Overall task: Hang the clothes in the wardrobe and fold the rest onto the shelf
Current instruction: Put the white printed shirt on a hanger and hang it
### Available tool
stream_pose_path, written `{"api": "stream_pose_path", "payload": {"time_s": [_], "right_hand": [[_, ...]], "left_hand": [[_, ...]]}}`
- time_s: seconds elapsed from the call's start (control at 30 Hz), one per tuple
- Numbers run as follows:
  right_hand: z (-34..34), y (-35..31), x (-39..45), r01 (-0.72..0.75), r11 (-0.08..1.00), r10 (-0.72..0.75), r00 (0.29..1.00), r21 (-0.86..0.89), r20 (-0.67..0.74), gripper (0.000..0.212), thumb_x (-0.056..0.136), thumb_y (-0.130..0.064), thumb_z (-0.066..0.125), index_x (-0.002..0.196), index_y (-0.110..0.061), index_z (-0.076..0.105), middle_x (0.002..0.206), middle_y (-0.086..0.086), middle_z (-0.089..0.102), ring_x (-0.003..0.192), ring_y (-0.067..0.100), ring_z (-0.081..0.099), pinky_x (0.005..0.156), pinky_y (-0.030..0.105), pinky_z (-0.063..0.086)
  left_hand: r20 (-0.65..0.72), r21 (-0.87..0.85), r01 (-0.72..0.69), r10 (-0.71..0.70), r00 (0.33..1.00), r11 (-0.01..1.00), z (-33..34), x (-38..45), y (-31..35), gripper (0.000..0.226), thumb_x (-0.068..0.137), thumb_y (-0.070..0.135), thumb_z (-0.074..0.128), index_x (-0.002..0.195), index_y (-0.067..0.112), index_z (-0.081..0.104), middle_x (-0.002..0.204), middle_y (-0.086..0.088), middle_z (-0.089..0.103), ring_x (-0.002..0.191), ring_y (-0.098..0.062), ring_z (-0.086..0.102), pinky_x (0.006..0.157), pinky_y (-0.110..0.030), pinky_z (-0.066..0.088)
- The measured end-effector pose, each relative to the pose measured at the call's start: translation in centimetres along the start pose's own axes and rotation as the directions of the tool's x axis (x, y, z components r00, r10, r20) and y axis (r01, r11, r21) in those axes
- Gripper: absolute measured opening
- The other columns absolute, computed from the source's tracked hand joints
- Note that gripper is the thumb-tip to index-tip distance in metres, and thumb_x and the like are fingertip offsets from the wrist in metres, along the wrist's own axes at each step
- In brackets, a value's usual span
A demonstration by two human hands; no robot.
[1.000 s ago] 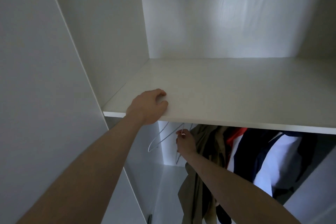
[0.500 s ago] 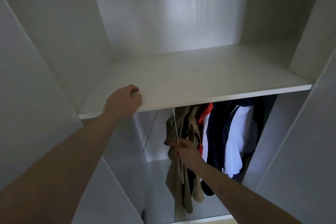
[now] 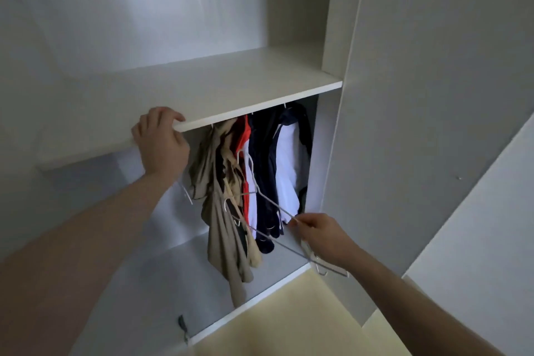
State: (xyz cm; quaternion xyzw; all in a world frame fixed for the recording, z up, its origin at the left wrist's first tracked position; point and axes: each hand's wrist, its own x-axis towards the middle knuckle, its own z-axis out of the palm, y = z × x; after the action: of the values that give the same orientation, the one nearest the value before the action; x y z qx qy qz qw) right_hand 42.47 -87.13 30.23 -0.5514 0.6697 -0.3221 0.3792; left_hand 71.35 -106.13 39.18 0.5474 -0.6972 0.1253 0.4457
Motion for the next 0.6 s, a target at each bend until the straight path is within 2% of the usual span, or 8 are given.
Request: {"api": "stream_pose_path", "payload": {"time_s": [0.1,0.17,0.27,0.33,0.4,0.47,0.5,0.6], "right_hand": [[-3.0,2.8,-5.6,-0.050,0.998,0.049,0.998,-0.024,-0.040,0.035,0.101,-0.018,0.048,0.088,-0.034,0.075,0.067,-0.008,0.058,0.058,0.010,0.047,0.057,0.023,0.037],[-5.0,4.9,-9.7,-0.088,0.996,0.086,0.993,-0.019,-0.086,0.033,0.103,-0.017,0.047,0.093,-0.031,0.075,0.057,-0.012,0.050,0.051,0.008,0.041,0.052,0.020,0.033],[-7.8,7.5,-16.5,-0.162,0.986,0.167,0.970,0.042,-0.175,0.031,0.105,-0.023,0.045,0.095,-0.029,0.074,0.047,-0.012,0.037,0.040,0.008,0.030,0.043,0.018,0.027],[-9.6,9.2,-21.7,-0.198,0.979,0.202,0.940,0.042,-0.274,0.030,0.104,-0.029,0.047,0.092,-0.032,0.074,0.050,-0.009,0.034,0.042,0.009,0.029,0.044,0.020,0.026],[-11.2,10.8,-27.2,-0.221,0.974,0.222,0.906,0.046,-0.360,0.028,0.102,-0.032,0.051,0.087,-0.032,0.075,0.052,-0.009,0.032,0.044,0.011,0.029,0.043,0.019,0.026],[-12.6,12.3,-33.1,-0.254,0.965,0.254,0.871,0.057,-0.421,0.025,0.099,-0.037,0.054,0.088,-0.032,0.075,0.053,-0.007,0.031,0.047,0.013,0.029,0.044,0.019,0.028],[-13.1,13.1,-36.2,-0.269,0.960,0.272,0.849,0.073,-0.452,0.024,0.098,-0.038,0.055,0.089,-0.032,0.076,0.053,-0.006,0.031,0.048,0.013,0.028,0.044,0.020,0.028],[-14.2,15.7,-45.8,-0.311,0.947,0.302,0.778,0.080,-0.552,0.021,0.095,-0.040,0.058,0.088,-0.032,0.076,0.054,-0.005,0.031,0.050,0.011,0.027,0.047,0.023,0.025]], "left_hand": [[0.034,-0.227,-0.059,0.068,0.997,0.972,1.5,-5.1,5.6,0.036,0.071,-0.003,0.054,0.098,0.020,0.059,0.109,-0.001,0.054,0.102,-0.030,0.050,0.086,-0.040,0.033],[0.095,-0.381,-0.068,0.112,0.989,0.922,2.5,-9.0,8.9,0.037,0.073,-0.006,0.056,0.099,0.020,0.059,0.109,0.002,0.055,0.101,-0.027,0.053,0.087,-0.041,0.040],[0.301,-0.546,0.018,0.175,0.937,0.838,3.9,-14.9,12.9,0.037,0.078,-0.008,0.058,0.103,0.019,0.060,0.106,0.008,0.055,0.095,-0.021,0.056,0.086,-0.041,0.048],[0.551,-0.531,0.124,0.230,0.802,0.838,4.5,-19.0,16.1,0.038,0.083,-0.005,0.062,0.110,0.021,0.060,0.110,0.006,0.057,0.102,-0.021,0.059,0.086,-0.039,0.051],[0.736,-0.491,0.173,0.301,0.607,0.854,4.8,-23.1,19.5,0.044,0.086,0.001,0.066,0.125,0.018,0.057,0.123,0.000,0.056,0.112,-0.024,0.057,0.092,-0.039,0.049],[0.806,-0.485,0.141,0.378,0.454,0.863,4.6,-26.9,23.4,0.055,0.088,0.007,0.068,0.139,0.017,0.049,0.138,-0.002,0.050,0.121,-0.022,0.053,0.099,-0.038,0.045],[0.816,-0.495,0.119,0.414,0.403,0.861,4.2,-28.7,25.5,0.060,0.089,0.011,0.069,0.143,0.018,0.045,0.144,-0.001,0.046,0.125,-0.021,0.049,0.103,-0.038,0.043],[0.776,-0.579,0.038,0.537,0.331,0.814,2.4,-34.0,32.5,0.068,0.090,0.015,0.067,0.151,0.019,0.038,0.153,0.000,0.039,0.141,-0.023,0.038,0.115,-0.038,0.034]]}}
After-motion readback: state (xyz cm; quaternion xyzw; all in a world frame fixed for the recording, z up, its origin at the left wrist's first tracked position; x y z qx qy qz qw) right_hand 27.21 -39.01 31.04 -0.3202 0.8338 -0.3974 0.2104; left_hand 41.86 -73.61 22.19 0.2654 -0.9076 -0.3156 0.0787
